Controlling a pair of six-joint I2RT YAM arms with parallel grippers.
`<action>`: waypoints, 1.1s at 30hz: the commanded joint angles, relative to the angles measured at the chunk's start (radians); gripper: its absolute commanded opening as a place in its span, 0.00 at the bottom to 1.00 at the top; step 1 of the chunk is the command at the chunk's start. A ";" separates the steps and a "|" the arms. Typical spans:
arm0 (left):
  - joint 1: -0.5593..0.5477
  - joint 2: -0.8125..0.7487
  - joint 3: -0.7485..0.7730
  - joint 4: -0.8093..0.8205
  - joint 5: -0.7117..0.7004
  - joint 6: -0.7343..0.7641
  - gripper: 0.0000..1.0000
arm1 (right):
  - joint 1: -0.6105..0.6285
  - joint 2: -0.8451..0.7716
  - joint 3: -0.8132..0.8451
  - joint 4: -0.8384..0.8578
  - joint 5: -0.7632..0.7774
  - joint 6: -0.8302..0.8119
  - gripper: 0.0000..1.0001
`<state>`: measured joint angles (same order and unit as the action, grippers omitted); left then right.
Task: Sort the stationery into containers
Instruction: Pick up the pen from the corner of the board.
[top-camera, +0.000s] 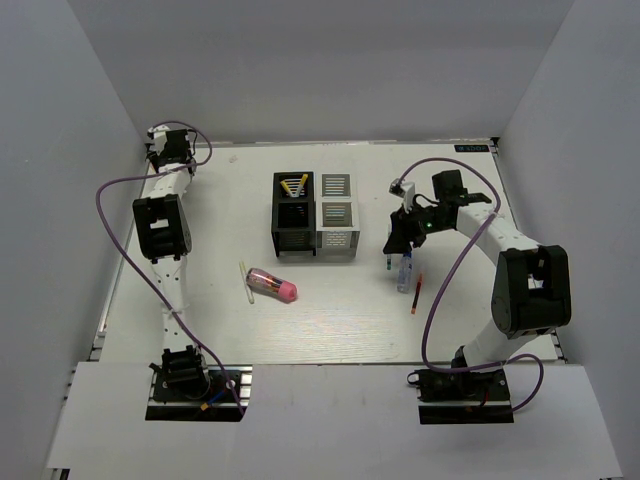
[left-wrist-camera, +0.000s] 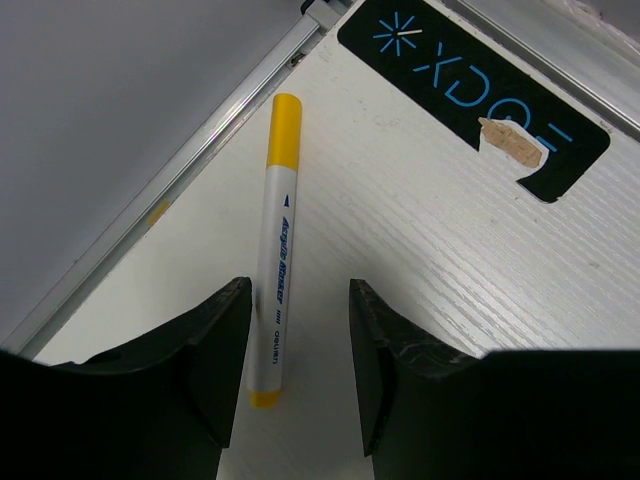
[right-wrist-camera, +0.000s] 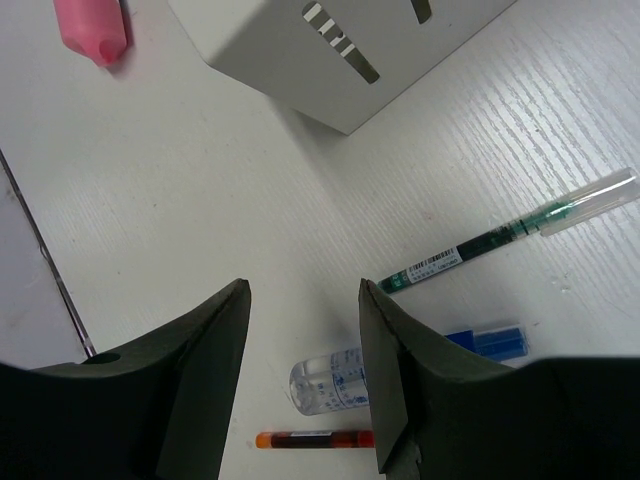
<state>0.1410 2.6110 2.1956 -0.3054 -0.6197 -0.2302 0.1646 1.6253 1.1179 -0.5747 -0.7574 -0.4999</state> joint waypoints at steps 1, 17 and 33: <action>0.003 -0.057 -0.025 -0.024 0.031 -0.029 0.54 | -0.007 -0.018 0.037 -0.005 0.003 0.008 0.54; 0.003 -0.106 -0.109 -0.047 0.070 -0.191 0.45 | -0.017 -0.022 0.043 -0.005 0.000 0.009 0.54; 0.026 -0.147 -0.180 -0.067 0.167 -0.256 0.00 | -0.025 -0.051 0.057 -0.017 0.001 0.015 0.54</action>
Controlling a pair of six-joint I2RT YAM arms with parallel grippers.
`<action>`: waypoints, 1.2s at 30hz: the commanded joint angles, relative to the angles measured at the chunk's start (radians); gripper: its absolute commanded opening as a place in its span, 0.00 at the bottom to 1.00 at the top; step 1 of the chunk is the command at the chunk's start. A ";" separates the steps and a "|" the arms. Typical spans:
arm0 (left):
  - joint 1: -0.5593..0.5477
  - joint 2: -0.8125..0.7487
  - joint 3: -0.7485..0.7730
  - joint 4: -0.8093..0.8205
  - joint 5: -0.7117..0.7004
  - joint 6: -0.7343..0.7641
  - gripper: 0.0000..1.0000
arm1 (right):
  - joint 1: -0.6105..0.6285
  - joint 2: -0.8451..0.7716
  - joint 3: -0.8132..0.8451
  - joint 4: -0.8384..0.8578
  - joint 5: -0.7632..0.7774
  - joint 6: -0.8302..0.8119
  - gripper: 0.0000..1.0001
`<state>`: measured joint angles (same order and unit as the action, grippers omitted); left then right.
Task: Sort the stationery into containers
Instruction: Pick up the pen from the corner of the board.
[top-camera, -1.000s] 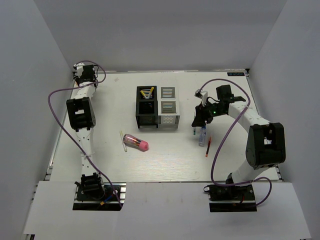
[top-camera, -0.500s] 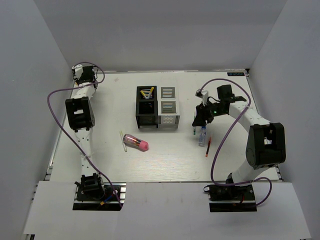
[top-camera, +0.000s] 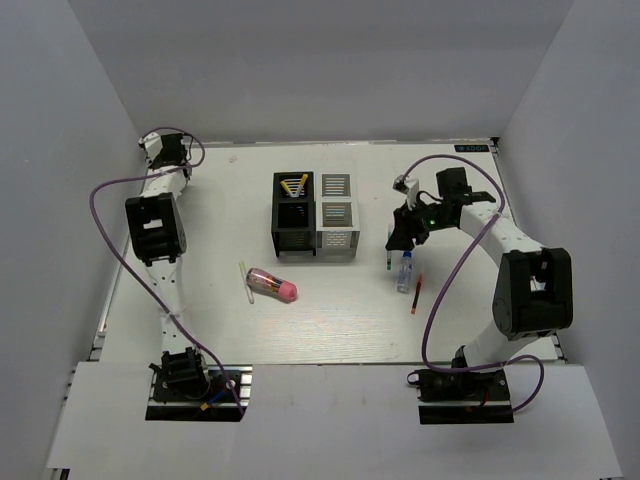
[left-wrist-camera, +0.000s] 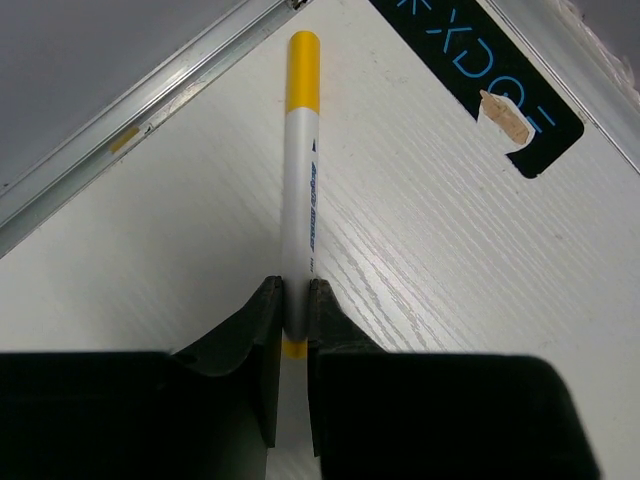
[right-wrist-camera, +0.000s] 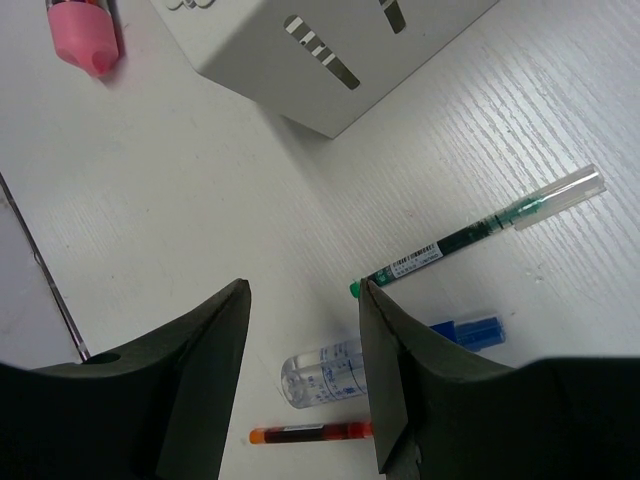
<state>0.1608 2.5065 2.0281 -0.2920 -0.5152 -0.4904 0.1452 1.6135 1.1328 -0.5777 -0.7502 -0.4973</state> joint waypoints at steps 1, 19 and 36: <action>0.006 -0.043 -0.012 -0.091 0.084 0.016 0.00 | -0.006 -0.043 0.042 -0.016 -0.008 0.011 0.54; 0.008 -0.443 -0.569 0.023 0.500 0.200 0.00 | 0.002 -0.073 0.117 -0.048 -0.040 0.006 0.54; -0.010 -0.960 -0.805 0.048 0.638 0.219 0.00 | 0.010 -0.145 0.101 -0.071 -0.087 -0.007 0.54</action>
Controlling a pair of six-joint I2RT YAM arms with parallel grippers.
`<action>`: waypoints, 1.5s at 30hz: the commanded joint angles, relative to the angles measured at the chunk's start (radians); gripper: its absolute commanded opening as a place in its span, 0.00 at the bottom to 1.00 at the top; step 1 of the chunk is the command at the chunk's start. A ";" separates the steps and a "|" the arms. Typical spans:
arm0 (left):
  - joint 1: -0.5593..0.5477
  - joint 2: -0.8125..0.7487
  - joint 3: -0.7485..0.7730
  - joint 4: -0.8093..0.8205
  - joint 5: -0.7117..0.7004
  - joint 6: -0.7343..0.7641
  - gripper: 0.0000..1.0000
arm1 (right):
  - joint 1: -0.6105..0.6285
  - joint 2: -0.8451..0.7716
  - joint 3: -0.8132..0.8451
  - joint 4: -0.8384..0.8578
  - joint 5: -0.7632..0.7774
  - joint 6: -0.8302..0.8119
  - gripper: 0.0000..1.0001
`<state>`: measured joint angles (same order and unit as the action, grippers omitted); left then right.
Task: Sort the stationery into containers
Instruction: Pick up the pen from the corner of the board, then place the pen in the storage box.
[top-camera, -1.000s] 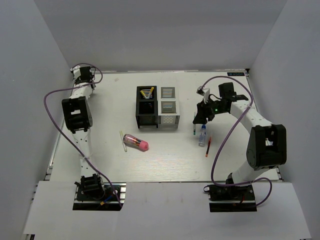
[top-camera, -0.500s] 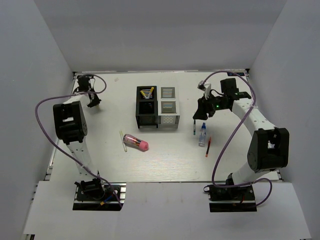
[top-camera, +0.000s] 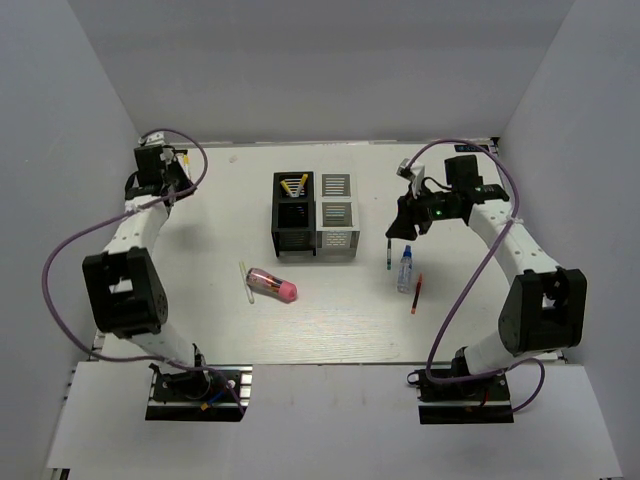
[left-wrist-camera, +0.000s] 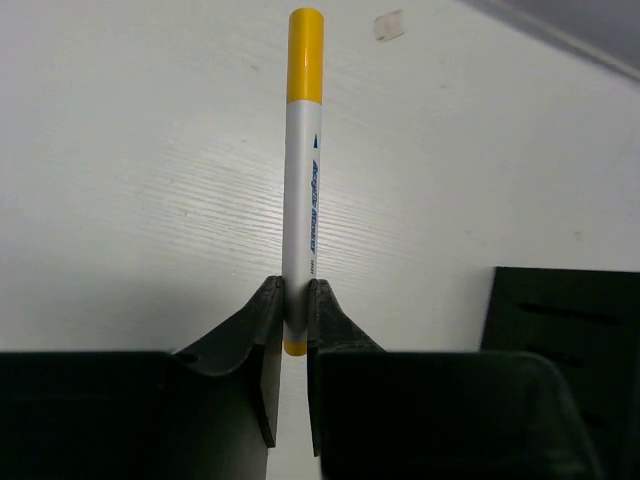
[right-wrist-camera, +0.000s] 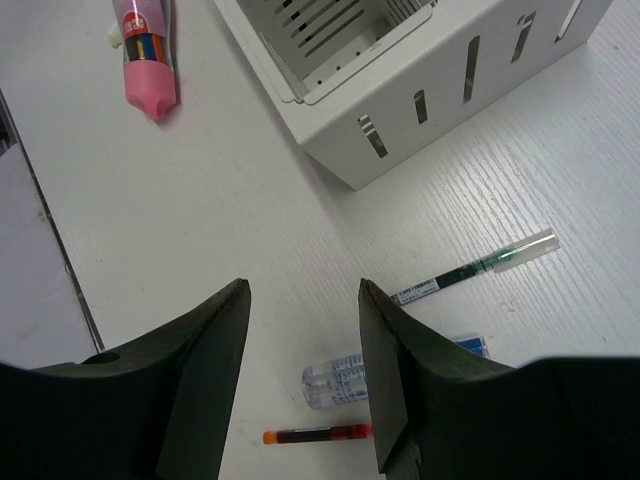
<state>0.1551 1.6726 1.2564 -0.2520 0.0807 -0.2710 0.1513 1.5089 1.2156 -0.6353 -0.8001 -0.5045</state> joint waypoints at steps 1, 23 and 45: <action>-0.005 -0.155 -0.044 0.008 0.072 -0.016 0.00 | 0.007 -0.045 0.016 -0.012 -0.037 0.000 0.54; -0.104 -0.343 -0.060 -0.096 0.694 -0.102 0.00 | 0.071 -0.096 -0.008 0.023 -0.042 0.041 0.52; -0.258 -0.135 0.218 -0.262 0.660 -0.195 0.00 | 0.093 -0.107 -0.005 -0.010 0.016 0.017 0.52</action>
<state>-0.1001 1.6333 1.4590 -0.4377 0.7170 -0.3584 0.2443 1.4151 1.1763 -0.6304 -0.7876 -0.4747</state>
